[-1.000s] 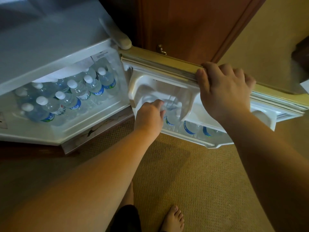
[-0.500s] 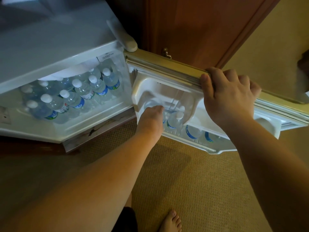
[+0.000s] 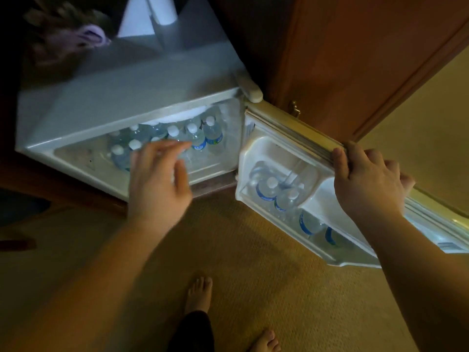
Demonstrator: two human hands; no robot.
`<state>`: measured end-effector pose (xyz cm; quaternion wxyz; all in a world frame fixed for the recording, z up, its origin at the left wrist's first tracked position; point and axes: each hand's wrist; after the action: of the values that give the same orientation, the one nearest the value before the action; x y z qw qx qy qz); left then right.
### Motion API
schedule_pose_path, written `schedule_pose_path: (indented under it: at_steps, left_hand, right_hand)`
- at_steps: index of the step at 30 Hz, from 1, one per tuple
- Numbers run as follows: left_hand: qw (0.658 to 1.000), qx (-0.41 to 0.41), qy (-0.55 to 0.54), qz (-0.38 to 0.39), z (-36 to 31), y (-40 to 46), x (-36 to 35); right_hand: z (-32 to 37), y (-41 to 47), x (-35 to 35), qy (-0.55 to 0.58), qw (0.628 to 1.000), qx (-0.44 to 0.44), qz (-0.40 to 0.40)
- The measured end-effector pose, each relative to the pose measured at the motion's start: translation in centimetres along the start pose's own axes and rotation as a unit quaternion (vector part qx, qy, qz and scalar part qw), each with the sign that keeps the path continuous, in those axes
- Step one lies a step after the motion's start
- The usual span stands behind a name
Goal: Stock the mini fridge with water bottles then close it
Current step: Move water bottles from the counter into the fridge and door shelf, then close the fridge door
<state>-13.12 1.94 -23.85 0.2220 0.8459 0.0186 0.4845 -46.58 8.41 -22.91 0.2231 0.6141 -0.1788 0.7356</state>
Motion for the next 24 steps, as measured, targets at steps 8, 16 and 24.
schedule_pose_path:
  at_steps: [8, 16, 24]
  left_hand:
    - [0.946, 0.165, 0.216, 0.179, 13.5, 6.1, 9.4]
    - [0.936, 0.149, 0.196, 0.25, 16.0, 4.9, 9.4]
    - [0.933, 0.147, 0.191, 0.268, 15.0, 5.3, 10.7]
  right_hand:
    - [2.0, -4.9, 1.3, -0.016, 0.998, -0.003, 0.059]
    - [5.8, -9.6, 2.1, 0.063, 0.991, 0.066, 0.098]
    - [11.9, -12.8, 1.0, 0.142, 0.975, 0.048, 0.166]
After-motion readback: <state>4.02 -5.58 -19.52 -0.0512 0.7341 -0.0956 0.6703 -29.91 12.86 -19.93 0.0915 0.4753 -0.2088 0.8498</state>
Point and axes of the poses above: each hand's wrist, its own y-axis towards the middle knuckle, its own x-axis out of the back of the hand, z = x × y, and after that the axes turned 1 degree about -z, right-handed
